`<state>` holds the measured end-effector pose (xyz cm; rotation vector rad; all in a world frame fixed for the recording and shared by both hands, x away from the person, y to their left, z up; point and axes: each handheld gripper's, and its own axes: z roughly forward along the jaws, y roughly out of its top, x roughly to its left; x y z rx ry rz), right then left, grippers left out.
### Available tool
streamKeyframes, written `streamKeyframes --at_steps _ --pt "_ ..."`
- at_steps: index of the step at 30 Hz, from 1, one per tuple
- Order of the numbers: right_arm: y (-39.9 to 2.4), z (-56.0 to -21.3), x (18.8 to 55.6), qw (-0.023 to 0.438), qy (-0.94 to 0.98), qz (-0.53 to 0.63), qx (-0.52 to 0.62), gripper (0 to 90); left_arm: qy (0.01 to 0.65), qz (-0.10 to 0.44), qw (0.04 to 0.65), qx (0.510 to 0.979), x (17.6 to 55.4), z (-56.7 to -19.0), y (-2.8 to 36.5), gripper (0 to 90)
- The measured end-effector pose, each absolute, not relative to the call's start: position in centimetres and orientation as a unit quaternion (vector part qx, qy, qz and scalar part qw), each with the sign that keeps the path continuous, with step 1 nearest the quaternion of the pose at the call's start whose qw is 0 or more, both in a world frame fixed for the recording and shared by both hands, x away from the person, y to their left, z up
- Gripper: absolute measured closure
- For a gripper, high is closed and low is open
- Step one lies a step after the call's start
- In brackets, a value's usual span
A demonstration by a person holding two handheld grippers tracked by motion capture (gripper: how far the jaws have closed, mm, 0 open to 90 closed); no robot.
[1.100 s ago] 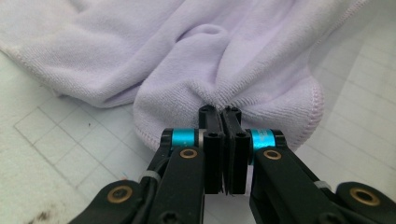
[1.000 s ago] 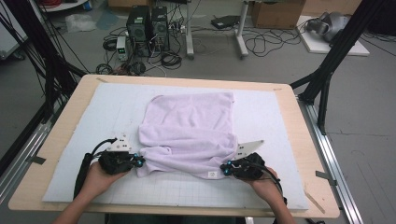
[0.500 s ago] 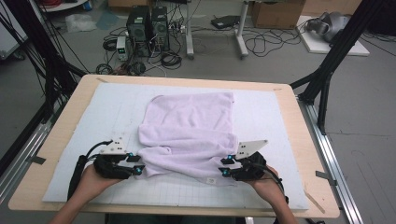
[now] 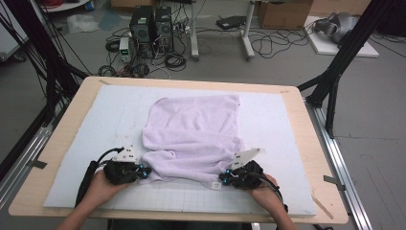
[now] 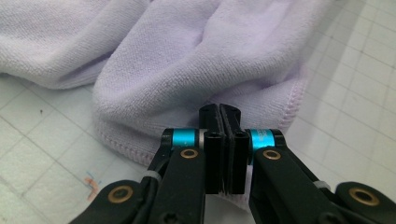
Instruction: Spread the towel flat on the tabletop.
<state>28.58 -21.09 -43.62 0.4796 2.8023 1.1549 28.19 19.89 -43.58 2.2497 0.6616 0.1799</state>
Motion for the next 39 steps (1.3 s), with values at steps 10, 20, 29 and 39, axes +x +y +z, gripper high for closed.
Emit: streamKeyframes --at_steps 10,20,29,39 --pt "-21.9 -42.2 25.4 0.032 0.905 0.396 0.15 86.2 0.25 0.069 0.409 0.875 24.7 -41.5 21.7 88.1" --pt "-22.7 -41.0 26.3 0.044 0.889 0.421 0.176 58.9 0.242 0.085 0.422 0.87 25.9 -40.7 21.2 59.2" --pt "-21.6 -44.2 27.5 0.028 0.906 0.387 0.172 73.0 0.229 0.053 0.39 0.89 27.2 -43.9 18.9 80.7" --pt "-21.5 -43.2 25.8 0.0 0.906 0.397 0.143 87.3 0.216 0.045 0.399 0.89 24.2 -42.6 20.5 86.8"
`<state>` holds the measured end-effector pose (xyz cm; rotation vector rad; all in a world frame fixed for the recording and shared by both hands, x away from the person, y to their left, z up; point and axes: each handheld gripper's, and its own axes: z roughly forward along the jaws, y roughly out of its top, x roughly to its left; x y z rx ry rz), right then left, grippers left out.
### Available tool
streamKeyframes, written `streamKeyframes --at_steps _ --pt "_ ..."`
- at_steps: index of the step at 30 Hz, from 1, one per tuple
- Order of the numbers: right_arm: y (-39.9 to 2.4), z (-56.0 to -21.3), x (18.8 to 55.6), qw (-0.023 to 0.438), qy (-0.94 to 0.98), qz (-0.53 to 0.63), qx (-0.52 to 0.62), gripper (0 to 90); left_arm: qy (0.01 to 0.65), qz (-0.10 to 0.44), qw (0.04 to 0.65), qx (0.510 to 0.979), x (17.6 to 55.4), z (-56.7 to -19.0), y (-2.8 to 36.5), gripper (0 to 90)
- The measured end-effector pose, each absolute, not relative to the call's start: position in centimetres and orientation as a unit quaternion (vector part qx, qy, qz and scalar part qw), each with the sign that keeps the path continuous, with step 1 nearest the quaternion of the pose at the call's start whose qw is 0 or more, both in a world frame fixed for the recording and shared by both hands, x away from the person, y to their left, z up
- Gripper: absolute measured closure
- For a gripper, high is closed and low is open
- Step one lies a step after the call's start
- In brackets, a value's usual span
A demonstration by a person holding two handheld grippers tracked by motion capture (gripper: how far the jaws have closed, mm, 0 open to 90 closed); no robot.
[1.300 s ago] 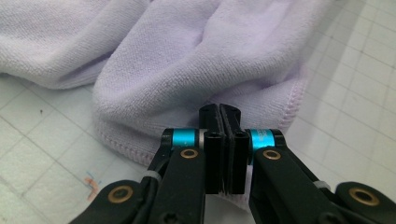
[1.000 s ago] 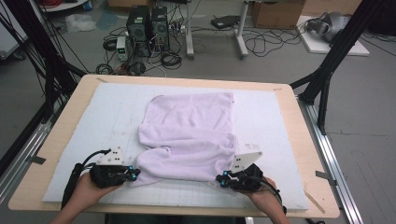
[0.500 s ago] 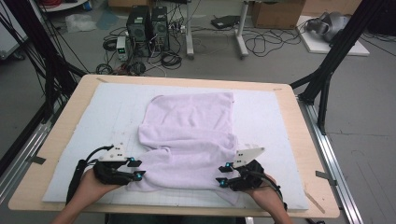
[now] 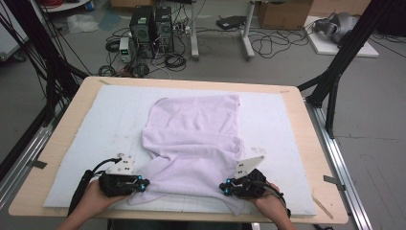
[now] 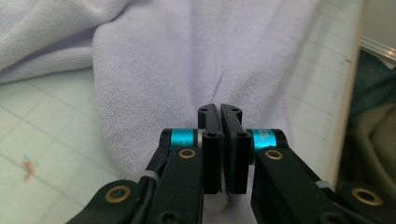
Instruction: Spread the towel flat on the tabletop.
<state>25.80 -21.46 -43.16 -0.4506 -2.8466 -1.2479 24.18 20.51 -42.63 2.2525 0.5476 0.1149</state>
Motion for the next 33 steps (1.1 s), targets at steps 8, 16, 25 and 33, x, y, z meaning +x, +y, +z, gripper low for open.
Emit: streamKeyframes --at_steps 8,16,25,33 --pt "-22.8 -40.2 23.6 -0.013 -0.893 -0.429 -0.134 73.3 0.205 0.06 0.429 0.878 21.9 -40.6 21.9 65.6" --pt "-22.6 -43.2 27.0 -0.034 -0.91 -0.372 -0.182 59.2 0.24 0.067 0.388 0.887 25.9 -43.7 20.4 57.2" --pt "-22.2 -41.9 29.6 -0.089 -0.919 -0.34 -0.178 88.5 0.239 0.108 0.407 0.875 27.4 -42.7 19.8 88.5" --pt "-23.0 -40.8 33.4 -0.144 -0.905 -0.332 -0.225 88.3 0.274 0.157 0.399 0.861 31.1 -42.6 18.7 88.3"
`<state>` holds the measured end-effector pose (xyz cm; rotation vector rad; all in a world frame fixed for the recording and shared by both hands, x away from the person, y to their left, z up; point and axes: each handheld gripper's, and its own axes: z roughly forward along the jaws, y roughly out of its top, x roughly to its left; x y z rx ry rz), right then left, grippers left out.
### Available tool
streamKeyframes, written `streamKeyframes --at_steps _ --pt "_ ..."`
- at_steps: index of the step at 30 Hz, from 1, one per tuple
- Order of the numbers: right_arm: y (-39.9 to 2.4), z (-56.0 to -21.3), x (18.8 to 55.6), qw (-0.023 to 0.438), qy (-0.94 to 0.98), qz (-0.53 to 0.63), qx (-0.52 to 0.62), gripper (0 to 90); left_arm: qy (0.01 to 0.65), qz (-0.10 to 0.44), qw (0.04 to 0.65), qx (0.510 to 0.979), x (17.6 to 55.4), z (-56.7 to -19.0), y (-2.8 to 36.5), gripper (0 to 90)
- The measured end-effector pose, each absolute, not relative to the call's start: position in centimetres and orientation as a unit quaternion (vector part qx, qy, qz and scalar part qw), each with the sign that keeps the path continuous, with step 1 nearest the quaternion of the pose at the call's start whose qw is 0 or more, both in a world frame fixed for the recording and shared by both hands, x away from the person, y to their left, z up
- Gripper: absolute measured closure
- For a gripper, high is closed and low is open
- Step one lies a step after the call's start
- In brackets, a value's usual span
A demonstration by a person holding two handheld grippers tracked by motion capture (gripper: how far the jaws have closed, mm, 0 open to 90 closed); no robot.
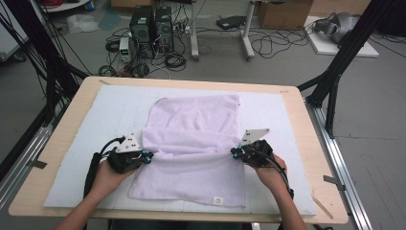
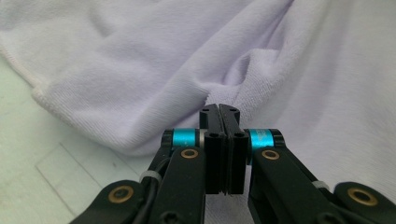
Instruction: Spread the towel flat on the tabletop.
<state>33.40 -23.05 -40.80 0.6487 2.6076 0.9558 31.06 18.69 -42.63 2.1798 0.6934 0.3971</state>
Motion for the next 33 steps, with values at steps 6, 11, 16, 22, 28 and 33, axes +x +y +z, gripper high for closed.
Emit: streamKeyframes --at_steps 6,11,16,22,28,33 --pt "-23.1 -41.5 33.3 0.144 0.901 0.336 0.235 77.5 0.284 0.148 0.396 0.86 31.3 -42.7 19.2 72.1" --pt "-24.0 -39.6 30.9 0.146 0.878 0.398 0.22 66.7 0.278 0.147 0.41 0.856 29.5 -41.7 21.0 60.9" --pt "-23.7 -40.4 28.8 0.109 0.88 0.418 0.197 57.6 0.248 0.122 0.427 0.861 26.6 -41.6 21.9 60.5" --pt "-22.1 -43.8 27.7 0.05 0.898 0.399 0.177 51.4 0.227 0.089 0.401 0.883 27.1 -43.4 20.9 55.3" --pt "-21.6 -44.4 27.9 0.048 0.902 0.392 0.175 70.2 0.225 0.073 0.403 0.884 27.5 -44.3 20.6 77.0" --pt "-21.5 -44.2 27.8 0.02 0.905 0.39 0.172 87.4 0.211 0.06 0.396 0.892 26.1 -43.6 20.9 87.7"
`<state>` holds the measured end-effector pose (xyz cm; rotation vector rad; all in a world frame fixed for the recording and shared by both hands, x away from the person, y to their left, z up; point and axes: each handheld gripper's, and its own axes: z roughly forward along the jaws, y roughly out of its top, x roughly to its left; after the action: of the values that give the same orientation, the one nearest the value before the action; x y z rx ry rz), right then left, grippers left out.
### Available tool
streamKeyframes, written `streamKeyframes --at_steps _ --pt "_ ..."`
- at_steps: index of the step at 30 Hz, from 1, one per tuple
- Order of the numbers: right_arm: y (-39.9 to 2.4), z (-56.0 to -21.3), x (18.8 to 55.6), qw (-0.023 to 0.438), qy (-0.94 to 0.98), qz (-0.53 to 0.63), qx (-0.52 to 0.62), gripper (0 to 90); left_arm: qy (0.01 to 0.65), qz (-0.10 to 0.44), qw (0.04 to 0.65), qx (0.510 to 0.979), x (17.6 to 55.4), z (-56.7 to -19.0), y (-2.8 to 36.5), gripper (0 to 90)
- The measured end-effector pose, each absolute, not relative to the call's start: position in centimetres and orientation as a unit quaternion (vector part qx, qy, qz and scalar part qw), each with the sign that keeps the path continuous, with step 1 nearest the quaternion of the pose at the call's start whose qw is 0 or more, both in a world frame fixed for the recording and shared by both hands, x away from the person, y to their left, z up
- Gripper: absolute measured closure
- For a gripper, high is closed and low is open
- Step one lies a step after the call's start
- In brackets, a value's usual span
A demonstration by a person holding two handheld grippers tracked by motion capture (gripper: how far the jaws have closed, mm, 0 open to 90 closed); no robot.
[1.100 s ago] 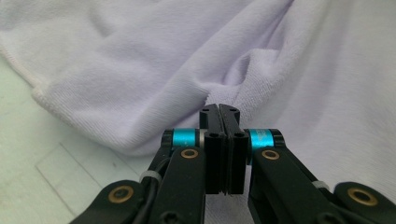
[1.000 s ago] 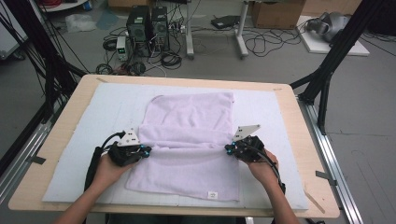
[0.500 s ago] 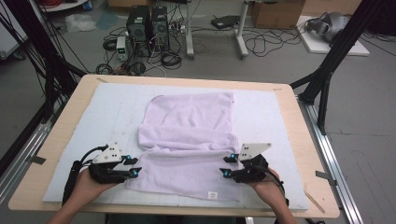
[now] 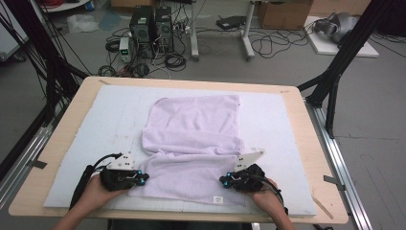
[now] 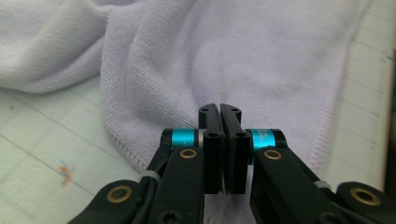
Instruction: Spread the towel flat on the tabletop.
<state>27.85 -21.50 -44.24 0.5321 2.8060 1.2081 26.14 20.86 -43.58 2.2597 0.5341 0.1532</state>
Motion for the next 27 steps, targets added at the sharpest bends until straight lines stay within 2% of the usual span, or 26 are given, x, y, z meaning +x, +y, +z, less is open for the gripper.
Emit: streamKeyframes --at_steps 6,9,11,16,19,20,21,22,23,24,25,27 --pt "-22.3 -42.2 24.2 0.007 0.896 0.418 0.147 87.5 0.166 0.062 0.42 0.89 20.8 -41.6 22.2 87.6" --pt "-22.8 -40.7 21.5 -0.022 0.89 0.439 0.123 85.7 0.144 0.053 0.439 0.885 19.0 -40.6 22.3 84.7" --pt "-22.9 -40.0 20.8 -0.009 0.888 0.445 0.119 75.0 0.146 0.062 0.434 0.887 19.4 -40.5 22.1 69.0" --pt "-22.9 -41.1 23.9 0.027 0.894 0.42 0.153 59.6 0.168 0.075 0.419 0.889 22.9 -42.2 20.9 60.3" --pt "-22.4 -43.0 25.3 0.024 0.899 0.405 0.164 58.7 0.187 0.079 0.397 0.895 24.6 -43.5 19.9 57.1" --pt "-22.0 -44.0 25.9 0.025 0.907 0.385 0.166 60.9 0.19 0.071 0.394 0.897 25.0 -43.9 19.7 65.9" --pt "-22.0 -44.0 25.9 0.025 0.907 0.385 0.166 60.9 0.188 0.071 0.393 0.897 25.1 -44.1 19.6 65.9" --pt "-21.8 -44.3 26.0 0.028 0.908 0.384 0.165 66.3 0.194 0.071 0.401 0.892 25.0 -44.1 19.6 70.9" --pt "-21.9 -44.4 26.0 0.031 0.904 0.393 0.166 73.4 0.192 0.065 0.397 0.895 25.1 -44.0 19.7 83.3" --pt "-21.9 -44.4 26.1 0.029 0.904 0.392 0.168 81.9 0.188 0.066 0.393 0.898 24.9 -43.9 19.9 86.3" --pt "-21.9 -44.4 26.1 0.017 0.905 0.393 0.163 86.5 0.186 0.067 0.39 0.899 24.7 -43.8 20.1 87.1" --pt "-21.8 -44.3 25.9 0.017 0.907 0.391 0.156 87.9 0.183 0.067 0.39 0.9 23.9 -43.6 20.7 87.8"
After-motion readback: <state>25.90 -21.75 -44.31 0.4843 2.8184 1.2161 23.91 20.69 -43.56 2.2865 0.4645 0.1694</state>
